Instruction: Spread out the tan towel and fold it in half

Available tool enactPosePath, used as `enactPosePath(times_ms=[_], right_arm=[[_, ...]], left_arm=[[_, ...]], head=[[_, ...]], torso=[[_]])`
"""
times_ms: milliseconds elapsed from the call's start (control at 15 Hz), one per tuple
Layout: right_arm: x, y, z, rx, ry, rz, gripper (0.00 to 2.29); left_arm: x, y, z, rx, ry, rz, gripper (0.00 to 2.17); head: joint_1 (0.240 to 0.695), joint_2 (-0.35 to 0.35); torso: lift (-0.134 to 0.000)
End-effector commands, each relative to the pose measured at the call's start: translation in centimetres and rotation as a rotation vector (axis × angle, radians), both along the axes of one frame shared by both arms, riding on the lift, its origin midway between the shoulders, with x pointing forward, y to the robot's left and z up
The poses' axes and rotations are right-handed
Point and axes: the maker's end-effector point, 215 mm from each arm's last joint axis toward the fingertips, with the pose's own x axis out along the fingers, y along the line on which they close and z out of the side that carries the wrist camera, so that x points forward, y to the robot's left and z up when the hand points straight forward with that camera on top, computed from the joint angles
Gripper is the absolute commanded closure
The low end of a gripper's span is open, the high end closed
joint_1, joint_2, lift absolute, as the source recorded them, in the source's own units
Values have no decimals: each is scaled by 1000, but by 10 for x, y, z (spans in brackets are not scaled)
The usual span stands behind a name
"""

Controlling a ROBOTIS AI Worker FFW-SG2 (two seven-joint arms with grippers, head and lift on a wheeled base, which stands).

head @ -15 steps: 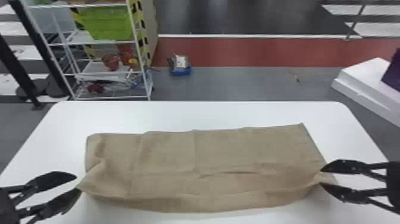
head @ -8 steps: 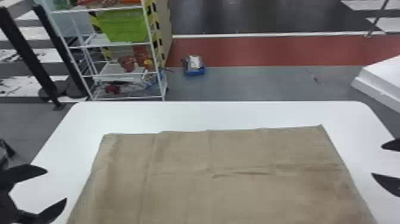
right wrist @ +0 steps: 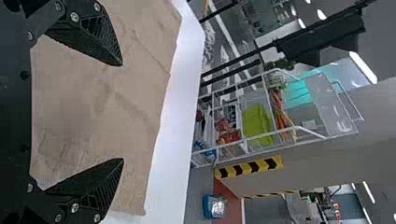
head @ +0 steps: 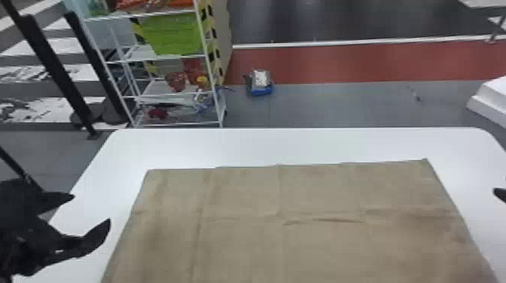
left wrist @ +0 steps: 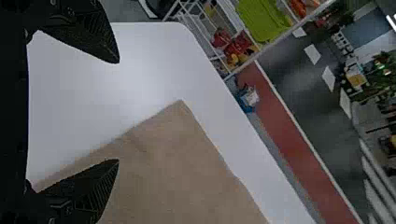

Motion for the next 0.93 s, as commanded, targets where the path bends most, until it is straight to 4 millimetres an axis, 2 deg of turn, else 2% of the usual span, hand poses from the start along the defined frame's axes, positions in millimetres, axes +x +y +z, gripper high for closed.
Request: enactPosePath(times_ms=[0, 67, 200, 267, 333, 400, 533, 600, 733, 800, 867], right_arm=[[12, 6, -3, 88, 133, -95, 181], [22, -1, -10, 67, 167, -169, 188], [40, -13, -10, 54, 182, -258, 188], [45, -19, -7, 53, 177, -278, 188], [44, -24, -9, 56, 181, -291, 188], [38, -30, -14, 63, 198, -304, 188], [24, -43, -24, 71, 216, -334, 188], [20, -52, -24, 72, 211, -352, 188], [14, -71, -21, 84, 203, -396, 184], [12, -77, -20, 94, 200, -412, 184], [11, -80, -20, 99, 198, -420, 184]], left_arm=[[26, -15, 18, -310, -70, 75, 157], [39, -30, 24, -429, -91, 64, 154], [65, -57, 29, -496, -100, 9, 147], [85, -70, 31, -501, -97, -35, 147], [103, -75, 34, -486, -74, -84, 178], [126, -88, 32, -449, -28, -136, 245], [154, -87, 23, -349, 38, -167, 262], [161, -87, 14, -328, 80, -187, 262], [168, -81, -8, -306, 149, -181, 313], [170, -73, -20, -314, 187, -171, 458], [173, -64, -30, -304, 221, -159, 515]], head=[[695, 110], [695, 104], [695, 63], [695, 41], [695, 19], [695, -1], [695, -32], [695, -50], [695, -64], [695, -71], [695, -77]], torso=[[-124], [-124], [-124], [-124], [-124], [-124], [-124], [-124], [-124], [-124], [-124]])
